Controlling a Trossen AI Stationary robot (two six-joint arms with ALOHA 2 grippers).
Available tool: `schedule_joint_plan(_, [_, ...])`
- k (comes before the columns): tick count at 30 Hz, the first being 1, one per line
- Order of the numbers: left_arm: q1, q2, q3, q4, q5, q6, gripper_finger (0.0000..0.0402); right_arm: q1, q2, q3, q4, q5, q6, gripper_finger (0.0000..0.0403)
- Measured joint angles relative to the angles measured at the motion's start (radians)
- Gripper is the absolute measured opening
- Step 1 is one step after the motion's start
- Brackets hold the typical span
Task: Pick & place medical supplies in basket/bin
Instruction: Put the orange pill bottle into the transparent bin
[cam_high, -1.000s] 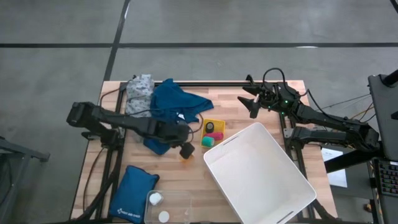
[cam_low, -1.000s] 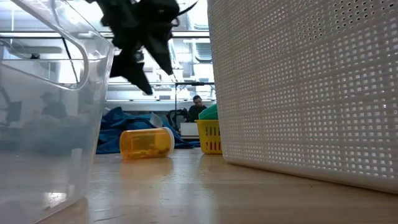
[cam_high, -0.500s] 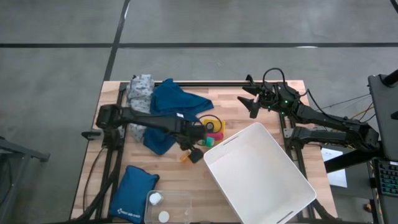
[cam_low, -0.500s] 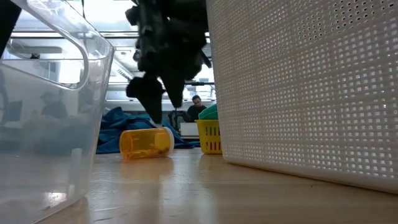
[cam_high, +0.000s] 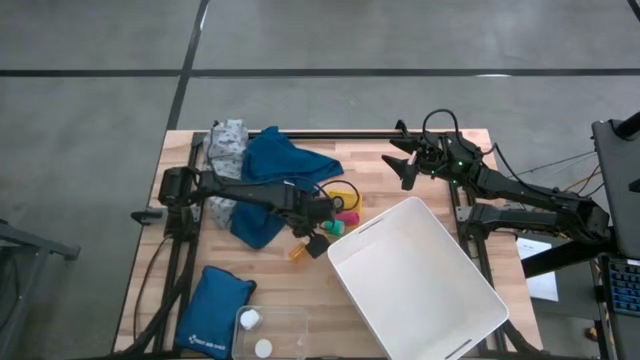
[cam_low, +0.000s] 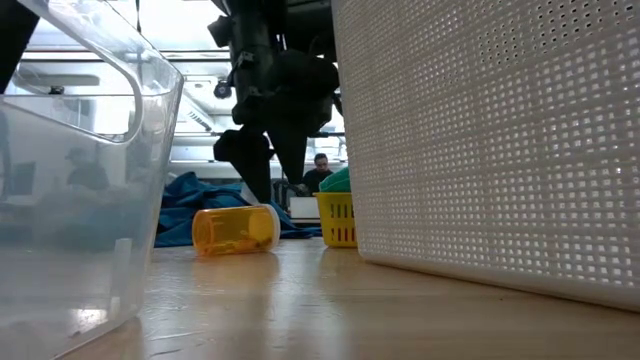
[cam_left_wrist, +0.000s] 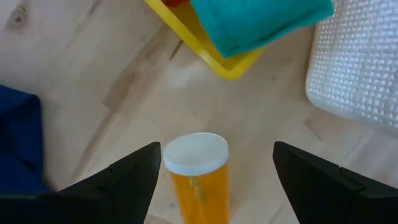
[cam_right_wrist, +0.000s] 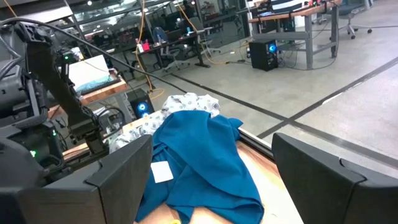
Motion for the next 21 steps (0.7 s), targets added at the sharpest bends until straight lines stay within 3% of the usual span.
schedule_joint_plan(21, [0.001, -0.001, -0.097, 0.110, 0.000, -0.053, 0.0309, 0.000, 0.000, 0.000, 0.000, 0.000, 0.000, 0.0325])
